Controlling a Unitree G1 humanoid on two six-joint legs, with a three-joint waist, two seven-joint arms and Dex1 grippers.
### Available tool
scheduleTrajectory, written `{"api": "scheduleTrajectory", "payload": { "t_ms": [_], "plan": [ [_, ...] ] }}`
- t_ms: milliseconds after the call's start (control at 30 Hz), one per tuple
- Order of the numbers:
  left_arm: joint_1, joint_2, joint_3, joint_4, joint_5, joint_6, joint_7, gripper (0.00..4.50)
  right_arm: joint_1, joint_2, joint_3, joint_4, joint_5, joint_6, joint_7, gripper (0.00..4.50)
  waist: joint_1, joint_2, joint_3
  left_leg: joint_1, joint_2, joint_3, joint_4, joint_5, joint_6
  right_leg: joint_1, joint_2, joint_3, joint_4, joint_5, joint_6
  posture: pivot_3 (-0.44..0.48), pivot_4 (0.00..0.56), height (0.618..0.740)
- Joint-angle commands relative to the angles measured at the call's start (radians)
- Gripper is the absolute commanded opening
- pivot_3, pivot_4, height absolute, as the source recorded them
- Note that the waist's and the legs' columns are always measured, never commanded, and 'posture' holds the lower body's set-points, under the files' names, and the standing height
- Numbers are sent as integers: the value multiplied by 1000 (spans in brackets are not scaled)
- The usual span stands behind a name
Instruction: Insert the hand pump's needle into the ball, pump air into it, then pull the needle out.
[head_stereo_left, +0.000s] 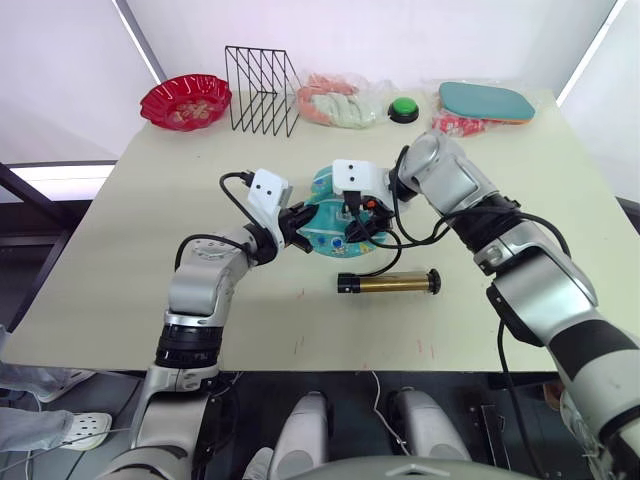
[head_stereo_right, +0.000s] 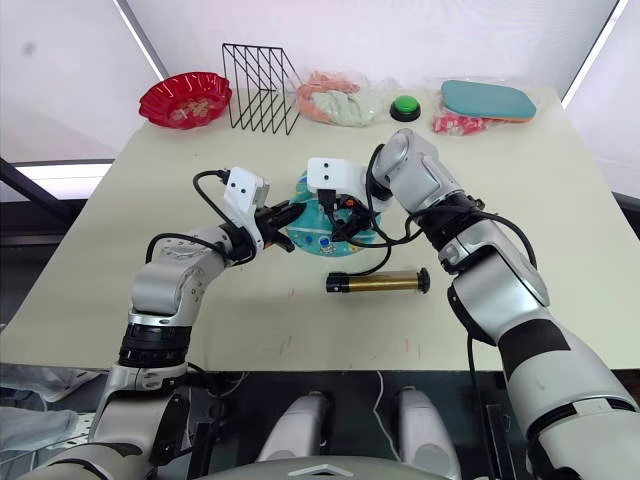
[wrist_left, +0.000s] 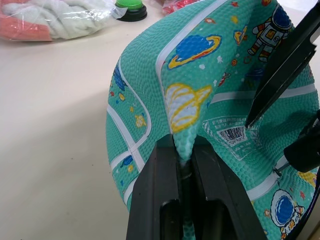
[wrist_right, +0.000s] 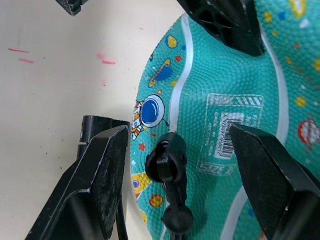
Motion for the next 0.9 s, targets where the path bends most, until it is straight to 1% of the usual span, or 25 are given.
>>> {"api": "scheduleTrajectory", "payload": {
  "t_ms": [33, 67, 100, 133, 500, 900],
  "plan": [
    [18, 5, -18, 0, -6, 19, -8, 0, -2, -42, -22, -38, -6, 23, 9, 3368, 0, 0, 0, 0, 0, 0, 0, 0, 0, 0, 0, 0, 0, 0, 0, 0, 150, 740],
    [18, 6, -18, 1, -6, 19, -8, 0, 2, -44, -20, -44, -7, 24, 8, 2846, 0, 0, 0, 0, 0, 0, 0, 0, 0, 0, 0, 0, 0, 0, 0, 0, 150, 740],
    [17, 6, -19, 1, -7, 19, -8, 0, 5, -45, -19, -48, -7, 25, 7, 2598, 0, 0, 0, 0, 0, 0, 0, 0, 0, 0, 0, 0, 0, 0, 0, 0, 150, 740],
    [17, 6, -18, 2, -7, 20, -8, 0, 6, -46, -19, -51, -7, 25, 4, 2170, 0, 0, 0, 0, 0, 0, 1, 0, 0, 0, 0, 0, 0, 0, 0, 0, 150, 740],
    [2, 7, -20, 22, -6, 15, -11, 0, 32, -40, -6, -63, -13, 24, -7, 2170, -3, 0, 0, 1, 0, 0, 3, 0, 0, 1, 0, 0, 2, 0, 0, 0, 150, 740],
    [10, 7, -21, 6, -8, 23, -9, 0, 46, -23, -15, -80, -1, 45, -13, 2170, -4, 0, 0, 1, 0, 0, 4, 0, 0, 1, 0, 0, 4, 0, 0, 0, 150, 740]
  ]
}}
